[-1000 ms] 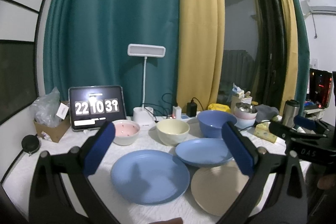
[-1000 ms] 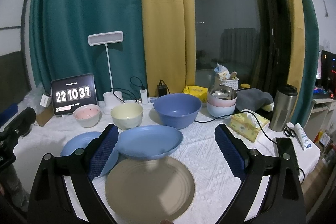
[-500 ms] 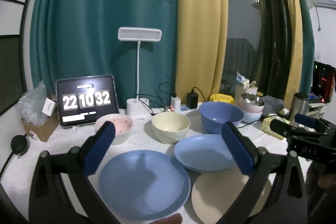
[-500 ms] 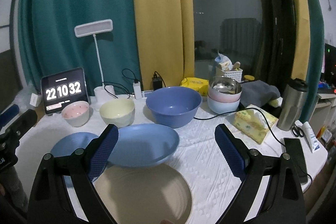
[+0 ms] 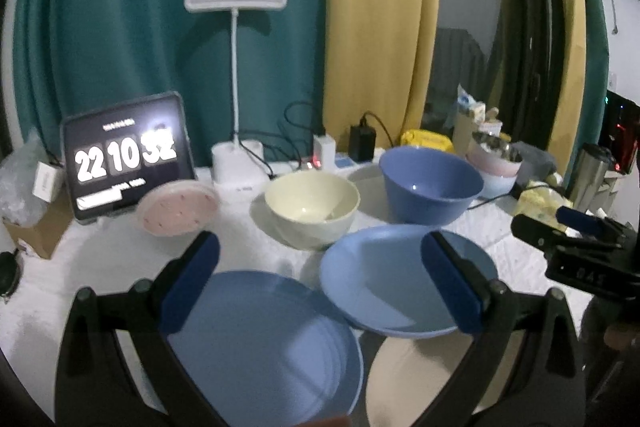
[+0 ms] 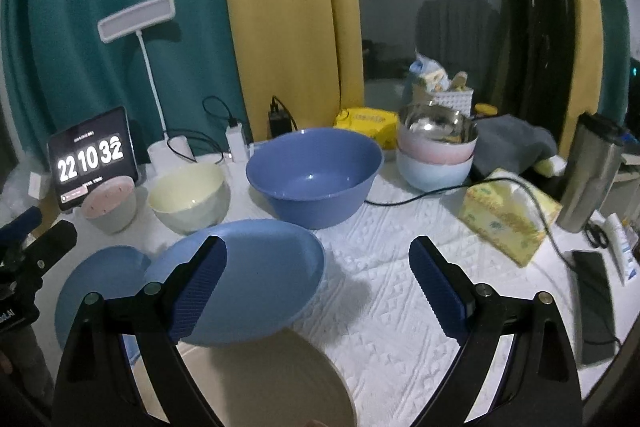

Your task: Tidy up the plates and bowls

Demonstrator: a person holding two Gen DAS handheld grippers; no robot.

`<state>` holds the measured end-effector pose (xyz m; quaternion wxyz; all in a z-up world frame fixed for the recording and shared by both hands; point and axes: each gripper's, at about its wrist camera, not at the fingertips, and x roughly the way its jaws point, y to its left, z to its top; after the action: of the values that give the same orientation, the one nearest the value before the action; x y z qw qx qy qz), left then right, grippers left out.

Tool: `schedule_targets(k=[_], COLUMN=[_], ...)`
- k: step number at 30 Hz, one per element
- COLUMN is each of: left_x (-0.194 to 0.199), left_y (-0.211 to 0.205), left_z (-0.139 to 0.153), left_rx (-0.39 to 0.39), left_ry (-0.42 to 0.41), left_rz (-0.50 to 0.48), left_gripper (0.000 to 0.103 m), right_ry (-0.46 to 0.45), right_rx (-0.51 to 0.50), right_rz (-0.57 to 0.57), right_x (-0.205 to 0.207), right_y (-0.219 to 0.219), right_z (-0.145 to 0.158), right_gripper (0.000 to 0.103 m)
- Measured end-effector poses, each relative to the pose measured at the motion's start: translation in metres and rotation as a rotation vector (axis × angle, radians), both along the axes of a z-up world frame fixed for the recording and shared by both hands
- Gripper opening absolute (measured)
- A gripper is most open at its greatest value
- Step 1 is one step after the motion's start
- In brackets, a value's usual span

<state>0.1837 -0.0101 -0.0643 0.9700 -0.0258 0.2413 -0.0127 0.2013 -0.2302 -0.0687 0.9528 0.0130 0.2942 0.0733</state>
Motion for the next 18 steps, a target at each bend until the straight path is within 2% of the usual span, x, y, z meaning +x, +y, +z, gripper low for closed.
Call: schedule_targets(k=[8,11,13,16,18], left_x=[0.035,0.046,0.052,0.059,0.062], left_y=[-0.004,-0.005,-0.004,-0.005,-0.006], left_z=[-0.036,-0.052,-0.06,-0.07,-0.076], left_rx=[-0.029,-0.032,-0.044,-0.063,-0.078], left_ry=[0.144,0.212,0.245,0.29,0.326], left_rz=[-0.03,-0.017,-0.017,-0.026,-0.037], left_gripper=[0.101,0.085,0.084,0.071,0.055], right_ry=[0.098,0.144,0.19,0.238,0.256], right_rx=[0.021,0.029,0.035,0.04,0.04], right_rz=[0.024,0.023,0.003,-0.009,-0.002], right_x=[0.031,0.038,0.042,0.047,0.049], right_y=[0.001,0.002,0.002,0.001,0.002], right_z=[-0.031,-0.043,-0.05,-0.058,-0.06], right_gripper=[0.095,0.091,0.083,0.07,0.067])
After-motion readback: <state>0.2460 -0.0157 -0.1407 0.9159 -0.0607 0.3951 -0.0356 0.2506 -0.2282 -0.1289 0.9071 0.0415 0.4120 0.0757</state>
